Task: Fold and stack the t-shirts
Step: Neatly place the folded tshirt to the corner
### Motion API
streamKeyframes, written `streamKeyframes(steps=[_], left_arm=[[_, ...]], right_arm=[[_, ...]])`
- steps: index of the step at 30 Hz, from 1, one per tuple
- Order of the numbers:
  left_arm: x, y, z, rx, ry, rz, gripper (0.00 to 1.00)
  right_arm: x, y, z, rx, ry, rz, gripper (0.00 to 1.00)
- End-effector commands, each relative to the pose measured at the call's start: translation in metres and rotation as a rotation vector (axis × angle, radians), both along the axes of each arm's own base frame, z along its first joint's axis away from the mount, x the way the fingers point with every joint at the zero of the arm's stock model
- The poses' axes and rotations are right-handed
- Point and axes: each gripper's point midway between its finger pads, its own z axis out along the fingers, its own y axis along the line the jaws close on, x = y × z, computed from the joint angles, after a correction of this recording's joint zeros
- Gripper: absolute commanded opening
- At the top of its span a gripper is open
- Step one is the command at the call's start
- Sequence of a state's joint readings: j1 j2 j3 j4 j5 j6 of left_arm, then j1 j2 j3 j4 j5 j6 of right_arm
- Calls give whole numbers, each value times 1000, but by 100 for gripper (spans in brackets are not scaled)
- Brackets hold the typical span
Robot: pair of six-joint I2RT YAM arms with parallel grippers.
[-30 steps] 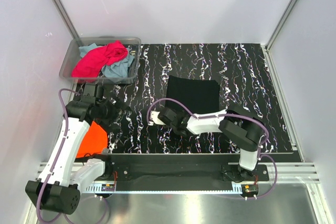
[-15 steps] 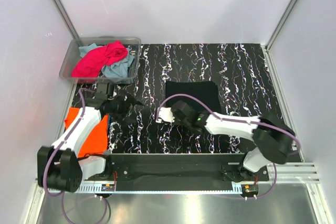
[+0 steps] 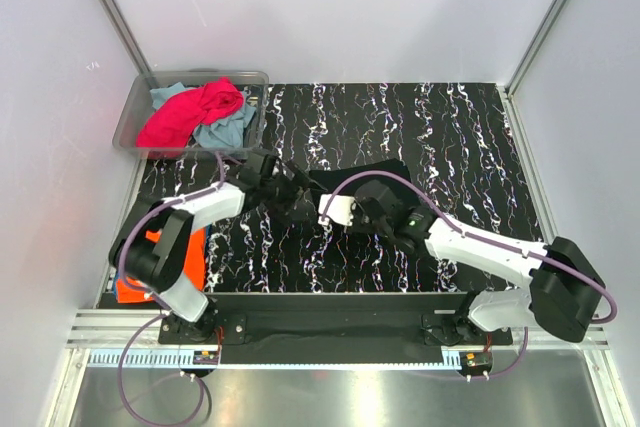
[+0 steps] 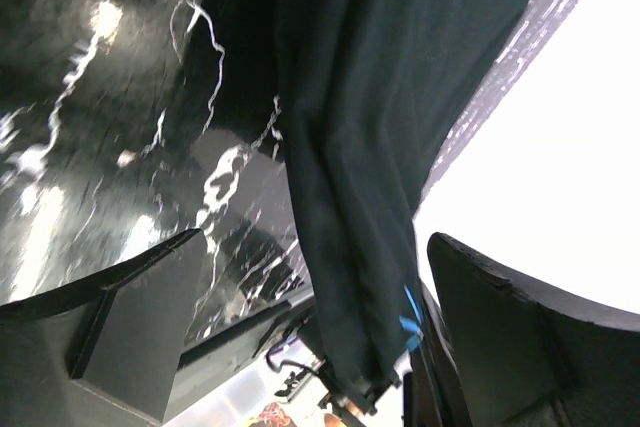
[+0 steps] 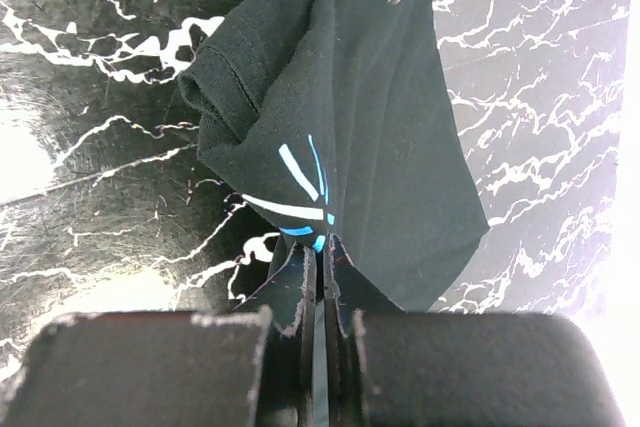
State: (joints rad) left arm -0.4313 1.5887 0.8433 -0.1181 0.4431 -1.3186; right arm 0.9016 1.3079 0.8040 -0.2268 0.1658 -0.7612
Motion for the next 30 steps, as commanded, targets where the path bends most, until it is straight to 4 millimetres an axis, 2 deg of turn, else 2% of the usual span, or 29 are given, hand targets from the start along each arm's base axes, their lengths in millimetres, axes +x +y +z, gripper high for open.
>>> streamKeyframes(steps=[1, 3, 4, 13, 16, 19, 20, 21, 22, 23, 24, 25, 26, 27, 28, 29, 30], left_arm=[[32, -16, 12, -51, -91, 60, 99], [35, -21, 8, -52, -84, 61, 99], [37, -23, -2, -42, -63, 61, 99], [64, -49, -18, -131, -47, 94, 99], [67, -54, -28, -166, -35, 102, 93], [70, -56, -29, -198, -61, 108, 77], [70, -56, -29, -209, -72, 106, 66], [71, -57, -24, -228, -97, 100, 42], [72, -58, -18, -258, -136, 91, 28], [72, -56, -15, -263, -156, 86, 18], [71, -55, -7, -265, -184, 81, 6], [68, -49, -12, -230, -171, 87, 0], [64, -45, -12, -194, -190, 71, 0], [66, -38, 0, -169, -230, 86, 0], [57, -32, -7, -120, -199, 84, 0], [54, -26, -6, -73, -227, 65, 0], [51, -18, 9, -51, -259, 68, 0]], right_arm=[[3, 5, 21, 71, -23, 11, 0], [3, 5, 25, 87, -21, 7, 0], [4, 5, 27, 96, -22, 5, 0], [0, 6, 31, 164, 10, -11, 0], [0, 4, 32, 177, 11, -20, 0], [-3, 2, 33, 193, 16, -29, 0], [-3, 1, 33, 198, 18, -32, 0], [-4, 1, 34, 207, 20, -40, 0], [-5, -2, 35, 210, 16, -50, 0], [-4, -3, 37, 213, 14, -60, 2], [-4, -6, 37, 219, 14, -79, 10], [-4, -10, 41, 221, 9, -99, 28], [-5, -11, 42, 224, 17, -110, 31], [-7, -13, 48, 247, 19, -125, 34], [-7, -15, 51, 256, 15, -146, 43], [-7, -18, 53, 261, 14, -165, 50], [-6, -21, 57, 280, 16, -197, 58]])
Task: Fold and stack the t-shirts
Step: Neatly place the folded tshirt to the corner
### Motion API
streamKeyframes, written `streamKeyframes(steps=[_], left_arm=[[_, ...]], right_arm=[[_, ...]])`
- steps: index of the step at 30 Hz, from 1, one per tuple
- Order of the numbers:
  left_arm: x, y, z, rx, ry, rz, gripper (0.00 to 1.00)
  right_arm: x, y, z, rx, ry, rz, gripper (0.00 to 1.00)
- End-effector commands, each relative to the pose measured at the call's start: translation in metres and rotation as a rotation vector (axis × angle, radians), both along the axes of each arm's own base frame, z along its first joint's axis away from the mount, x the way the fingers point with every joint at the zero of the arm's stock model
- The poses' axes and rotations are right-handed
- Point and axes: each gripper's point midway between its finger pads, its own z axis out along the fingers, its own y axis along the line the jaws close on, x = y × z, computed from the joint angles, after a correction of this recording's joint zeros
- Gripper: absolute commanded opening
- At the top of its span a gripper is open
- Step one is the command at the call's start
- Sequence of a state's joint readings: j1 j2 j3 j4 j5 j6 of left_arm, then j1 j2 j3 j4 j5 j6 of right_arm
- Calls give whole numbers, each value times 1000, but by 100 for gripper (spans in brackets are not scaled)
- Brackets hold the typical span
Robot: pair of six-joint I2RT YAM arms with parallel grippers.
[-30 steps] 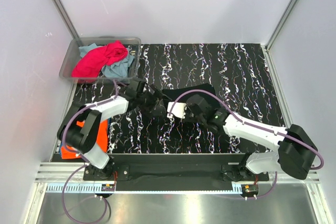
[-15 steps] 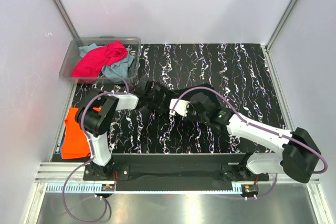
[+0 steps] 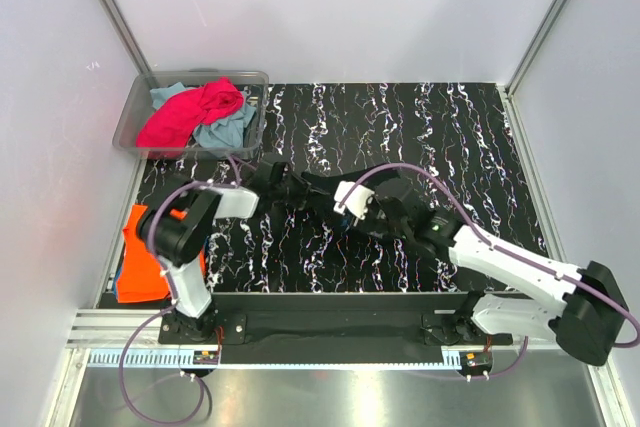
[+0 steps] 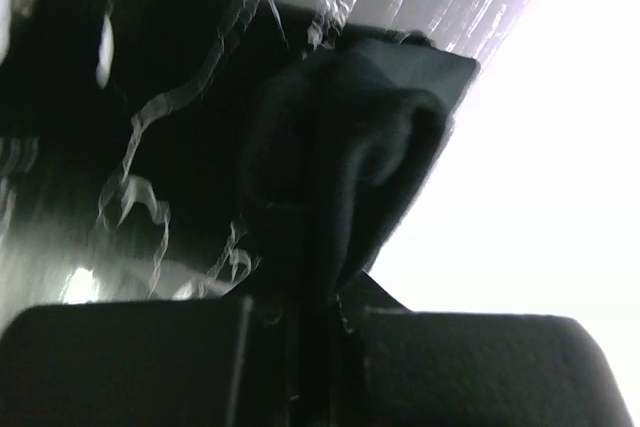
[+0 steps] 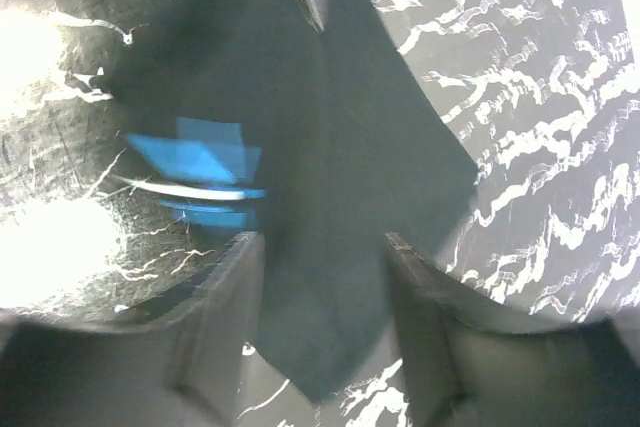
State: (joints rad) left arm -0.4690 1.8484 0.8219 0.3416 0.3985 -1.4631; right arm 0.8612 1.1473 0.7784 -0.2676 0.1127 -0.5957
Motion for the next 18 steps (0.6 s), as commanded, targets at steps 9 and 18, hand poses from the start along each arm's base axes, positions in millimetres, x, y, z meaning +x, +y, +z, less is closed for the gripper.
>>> streamKeyframes(steps=[9, 18], left_arm=[[-47, 129, 59, 455, -72, 194, 0], [-72, 221, 102, 689, -75, 393, 0]], right_arm=[[3, -25, 81, 189, -86, -193, 100], [-6, -27, 93, 223, -86, -168, 100]])
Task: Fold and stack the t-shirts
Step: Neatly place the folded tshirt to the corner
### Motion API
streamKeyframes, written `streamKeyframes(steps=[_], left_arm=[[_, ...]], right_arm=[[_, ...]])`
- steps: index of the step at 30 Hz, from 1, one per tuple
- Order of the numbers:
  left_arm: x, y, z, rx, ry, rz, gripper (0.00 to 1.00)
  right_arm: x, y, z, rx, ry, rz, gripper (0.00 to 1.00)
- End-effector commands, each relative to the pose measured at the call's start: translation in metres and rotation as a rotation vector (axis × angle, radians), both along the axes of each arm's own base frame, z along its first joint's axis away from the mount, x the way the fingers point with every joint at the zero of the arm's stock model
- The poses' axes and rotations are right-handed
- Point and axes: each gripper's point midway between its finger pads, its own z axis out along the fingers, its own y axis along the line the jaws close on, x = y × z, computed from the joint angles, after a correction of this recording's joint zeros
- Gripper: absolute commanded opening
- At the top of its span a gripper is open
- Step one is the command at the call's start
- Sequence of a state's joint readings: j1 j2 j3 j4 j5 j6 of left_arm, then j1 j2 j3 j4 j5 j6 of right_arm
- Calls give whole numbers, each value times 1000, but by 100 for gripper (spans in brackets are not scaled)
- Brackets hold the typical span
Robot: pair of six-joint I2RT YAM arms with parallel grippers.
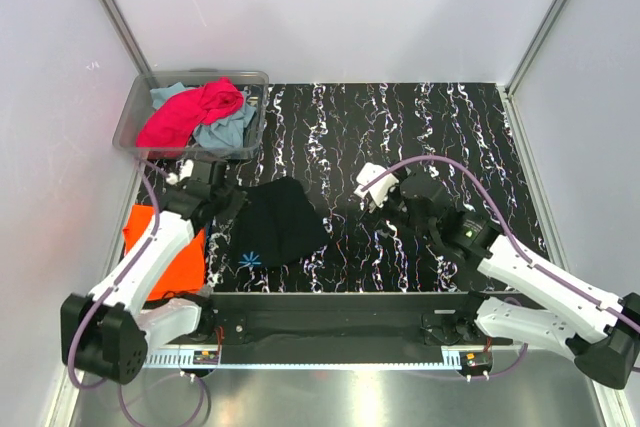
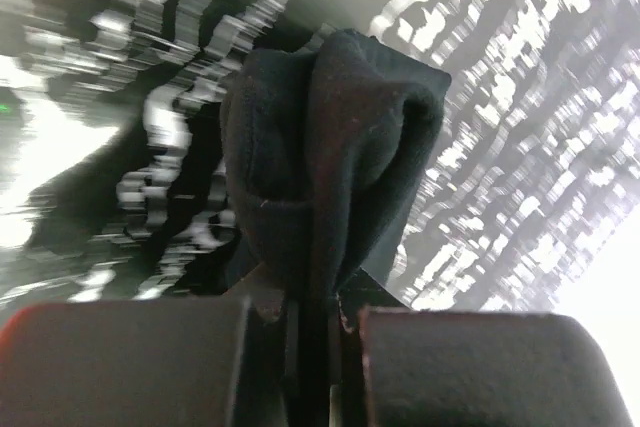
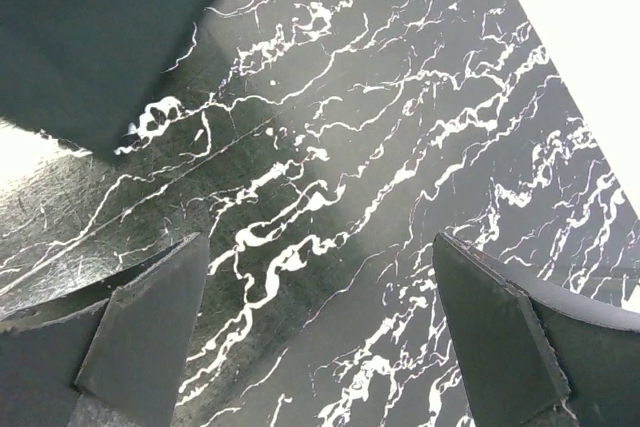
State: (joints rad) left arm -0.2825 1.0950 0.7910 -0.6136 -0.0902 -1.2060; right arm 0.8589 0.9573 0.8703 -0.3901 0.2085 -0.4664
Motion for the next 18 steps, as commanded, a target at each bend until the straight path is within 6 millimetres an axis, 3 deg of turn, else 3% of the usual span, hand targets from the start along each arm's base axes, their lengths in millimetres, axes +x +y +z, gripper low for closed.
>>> streamKeyframes(steps=[1, 8, 18], left_arm=[[0, 35, 40, 151, -76, 48, 0], [1, 76, 94, 344, -103, 126, 0], [5, 110, 111, 368, -57, 277, 0]], right_arm=[[-1, -1, 15, 50, -6, -12, 100], [-7, -8, 23, 77, -11, -25, 100], [-11, -22, 20, 46, -23, -50, 100]])
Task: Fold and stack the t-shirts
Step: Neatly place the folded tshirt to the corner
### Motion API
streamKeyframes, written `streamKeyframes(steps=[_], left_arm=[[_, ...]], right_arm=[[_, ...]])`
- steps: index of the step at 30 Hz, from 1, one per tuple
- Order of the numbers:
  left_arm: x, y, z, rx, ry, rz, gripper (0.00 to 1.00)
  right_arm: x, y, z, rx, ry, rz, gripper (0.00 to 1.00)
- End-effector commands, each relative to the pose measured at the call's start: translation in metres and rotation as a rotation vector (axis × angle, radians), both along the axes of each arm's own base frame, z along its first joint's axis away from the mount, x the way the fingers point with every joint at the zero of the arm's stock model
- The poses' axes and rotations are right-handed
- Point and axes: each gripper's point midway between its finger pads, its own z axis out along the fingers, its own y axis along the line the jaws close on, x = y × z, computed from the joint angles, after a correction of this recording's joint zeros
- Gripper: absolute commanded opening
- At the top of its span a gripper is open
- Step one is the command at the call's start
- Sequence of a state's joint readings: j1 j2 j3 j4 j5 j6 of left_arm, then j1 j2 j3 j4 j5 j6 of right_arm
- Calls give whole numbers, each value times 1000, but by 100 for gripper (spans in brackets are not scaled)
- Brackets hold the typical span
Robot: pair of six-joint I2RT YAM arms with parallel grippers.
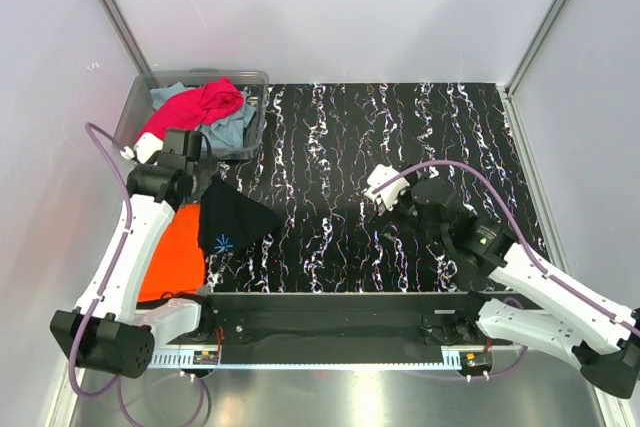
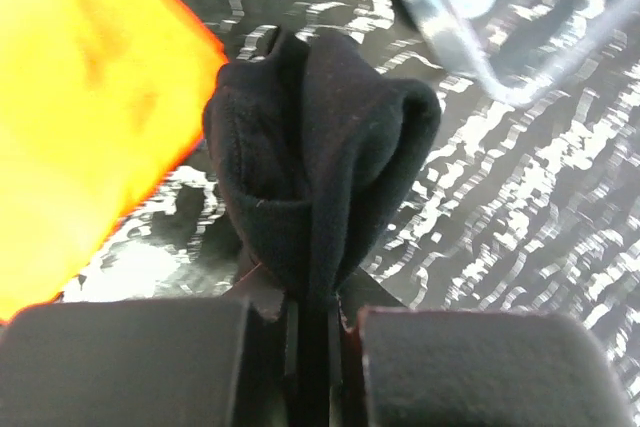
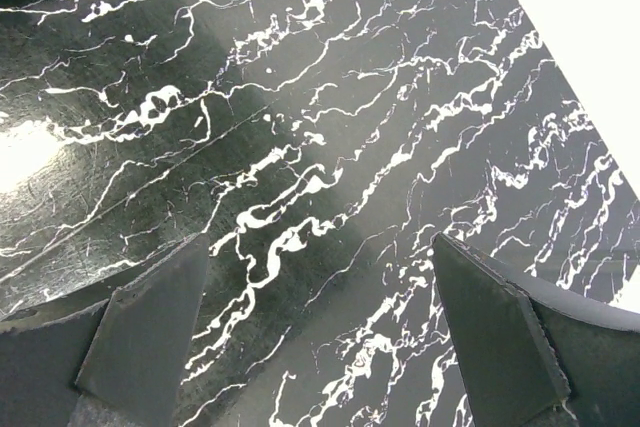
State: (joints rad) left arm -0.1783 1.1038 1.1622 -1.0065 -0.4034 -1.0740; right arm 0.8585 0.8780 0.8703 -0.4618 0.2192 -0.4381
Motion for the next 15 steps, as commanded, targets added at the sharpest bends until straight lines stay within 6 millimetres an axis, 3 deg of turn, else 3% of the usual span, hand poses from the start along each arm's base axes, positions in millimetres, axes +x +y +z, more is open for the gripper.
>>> streamKeyframes(steps=[1, 6, 10, 15], left_arm=[[6, 23, 26, 50, -50, 82, 0], [13, 50, 41, 79, -63, 139, 0], [14, 74, 45, 104, -42, 179, 0], [11, 90, 45, 105, -26, 195, 0]], right_arm=[[1, -8, 11, 21, -29, -29, 100], [-3, -13, 9, 15, -28, -33, 100], [-3, -14, 9, 12, -32, -34, 100], [-3, -14, 7, 2, -30, -30, 100]])
